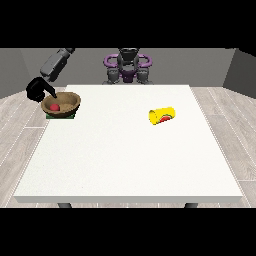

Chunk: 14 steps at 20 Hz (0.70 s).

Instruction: Pick the cup and pour the ball into the bowl, then pick the bowl and place it on the pad

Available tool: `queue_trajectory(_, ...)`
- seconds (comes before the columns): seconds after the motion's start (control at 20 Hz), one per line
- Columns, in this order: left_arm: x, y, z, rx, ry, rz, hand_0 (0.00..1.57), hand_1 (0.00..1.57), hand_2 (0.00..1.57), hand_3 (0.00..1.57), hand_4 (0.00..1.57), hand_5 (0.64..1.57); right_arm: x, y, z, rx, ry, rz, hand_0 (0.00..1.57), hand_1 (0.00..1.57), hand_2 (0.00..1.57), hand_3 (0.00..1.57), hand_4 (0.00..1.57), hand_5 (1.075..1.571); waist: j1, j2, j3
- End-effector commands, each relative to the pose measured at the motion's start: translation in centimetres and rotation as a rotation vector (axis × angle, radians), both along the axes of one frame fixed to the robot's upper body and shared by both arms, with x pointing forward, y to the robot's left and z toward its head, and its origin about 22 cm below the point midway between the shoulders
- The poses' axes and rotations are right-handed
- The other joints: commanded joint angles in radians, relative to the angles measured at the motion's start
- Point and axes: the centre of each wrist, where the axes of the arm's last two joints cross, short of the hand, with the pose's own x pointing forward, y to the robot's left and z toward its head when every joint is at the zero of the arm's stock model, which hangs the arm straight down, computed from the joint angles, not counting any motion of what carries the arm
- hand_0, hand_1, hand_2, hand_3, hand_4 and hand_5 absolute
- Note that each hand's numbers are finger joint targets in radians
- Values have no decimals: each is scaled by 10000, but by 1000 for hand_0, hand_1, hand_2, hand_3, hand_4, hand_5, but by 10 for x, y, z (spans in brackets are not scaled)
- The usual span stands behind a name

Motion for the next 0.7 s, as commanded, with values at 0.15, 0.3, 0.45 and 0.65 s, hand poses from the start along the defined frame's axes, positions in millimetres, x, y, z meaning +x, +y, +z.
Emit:
queue_trajectory(0.15,-5,1,23,268,-516,-253,0,0,0,0,1193,1567,-2,-19,16,-513,-365,-265,931,931,1103,1043,162,1509,432,558,11)
queue_trajectory(0.3,2,-9,12,372,-480,-183,0,0,0,0,1199,1568,8,4,5,-944,586,835,0,0,212,0,0,1442,528,338,7)
queue_trajectory(0.45,15,-26,9,273,-41,-449,0,0,0,0,1206,1569,24,22,8,-1012,792,630,0,0,0,0,0,1407,500,-48,6)
queue_trajectory(0.65,13,-27,-7,190,674,-528,0,0,0,0,1190,1569,12,-9,30,-1321,1568,975,0,0,0,0,0,1400,335,-797,0)
